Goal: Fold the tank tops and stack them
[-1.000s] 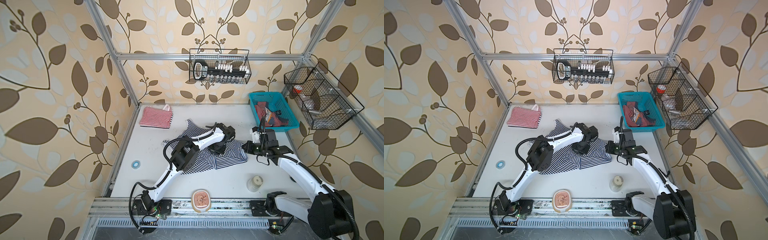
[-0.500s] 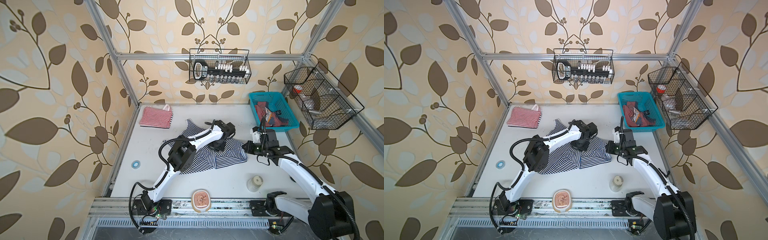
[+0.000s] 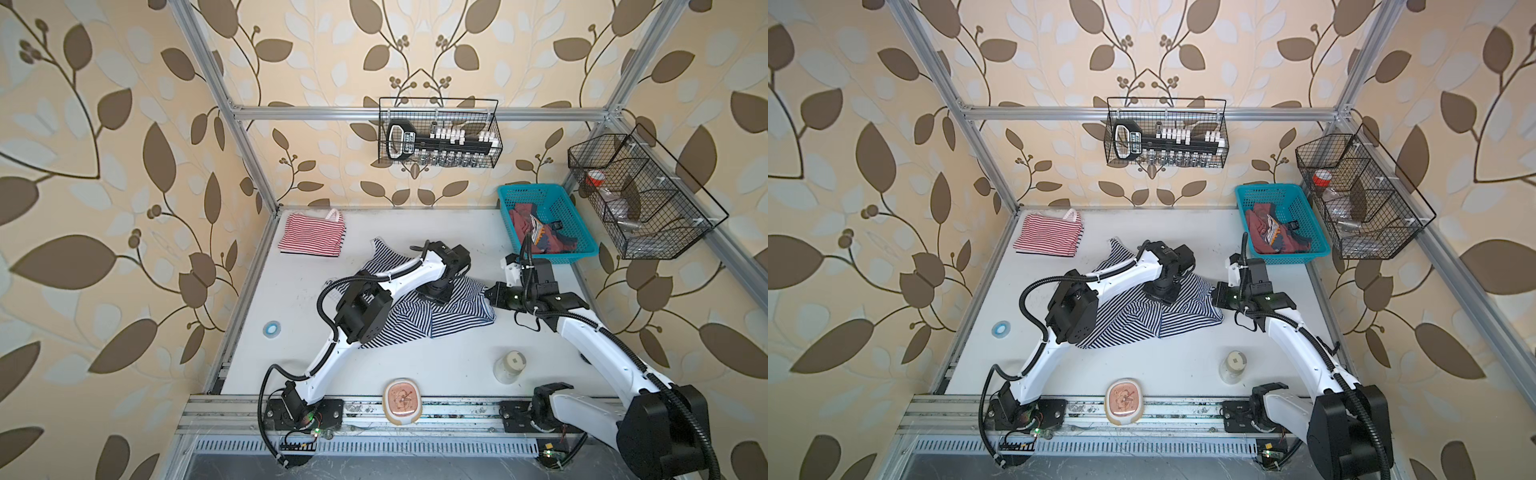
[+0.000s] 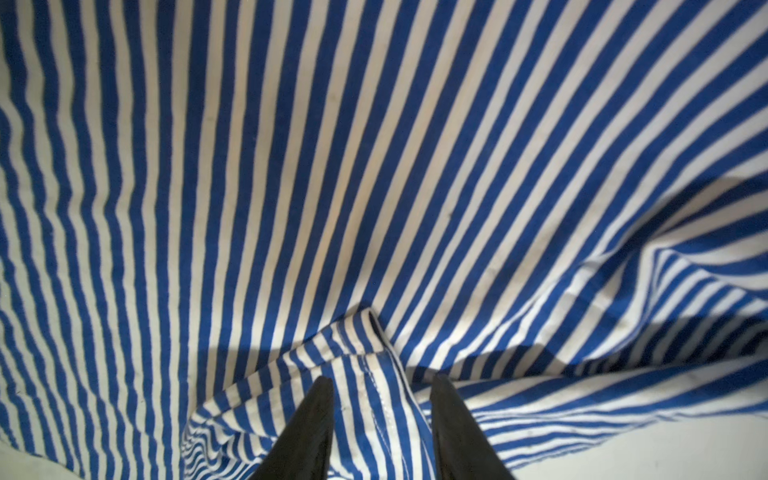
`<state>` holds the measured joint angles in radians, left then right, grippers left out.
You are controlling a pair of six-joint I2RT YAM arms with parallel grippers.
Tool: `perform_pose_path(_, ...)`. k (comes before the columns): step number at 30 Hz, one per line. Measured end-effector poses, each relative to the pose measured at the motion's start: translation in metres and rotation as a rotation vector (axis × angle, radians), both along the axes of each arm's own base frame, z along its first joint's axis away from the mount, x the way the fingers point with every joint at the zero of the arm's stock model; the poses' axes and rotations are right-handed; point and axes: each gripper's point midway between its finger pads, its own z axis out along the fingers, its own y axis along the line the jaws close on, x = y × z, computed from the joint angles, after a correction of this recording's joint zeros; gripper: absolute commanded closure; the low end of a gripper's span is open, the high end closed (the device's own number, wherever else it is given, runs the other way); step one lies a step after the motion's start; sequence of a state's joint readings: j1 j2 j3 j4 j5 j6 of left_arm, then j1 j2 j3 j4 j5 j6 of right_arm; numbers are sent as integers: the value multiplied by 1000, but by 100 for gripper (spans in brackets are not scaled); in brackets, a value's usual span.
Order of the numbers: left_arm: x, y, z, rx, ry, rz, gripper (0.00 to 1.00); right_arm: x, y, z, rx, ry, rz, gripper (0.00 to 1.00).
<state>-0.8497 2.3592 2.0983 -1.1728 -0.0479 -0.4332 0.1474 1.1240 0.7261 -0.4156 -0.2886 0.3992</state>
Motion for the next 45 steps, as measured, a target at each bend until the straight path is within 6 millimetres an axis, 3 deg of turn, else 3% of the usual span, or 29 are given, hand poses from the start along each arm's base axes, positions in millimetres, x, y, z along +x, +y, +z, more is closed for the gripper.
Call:
perform_pose_path(20, 2, 8, -12, 55, -5, -1, 74, -4, -2, -5, -2, 12, -4, 100)
perform_pose_path(27, 1, 9, -22, 68, 9, -1, 74, -4, -2, -5, -2, 12, -4, 100)
perform_pose_path(31, 0, 9, -25, 71, 14, 0, 82, -4, -2, -5, -2, 11, -5, 100)
perform_pose_path(37, 1, 10, -25, 73, 11, 8, 99, -4, -3, -4, -1, 8, -6, 100)
perform_pose_path(45, 9, 17, -7, 60, -25, 29, 100, -4, -4, -4, -6, 8, -8, 100)
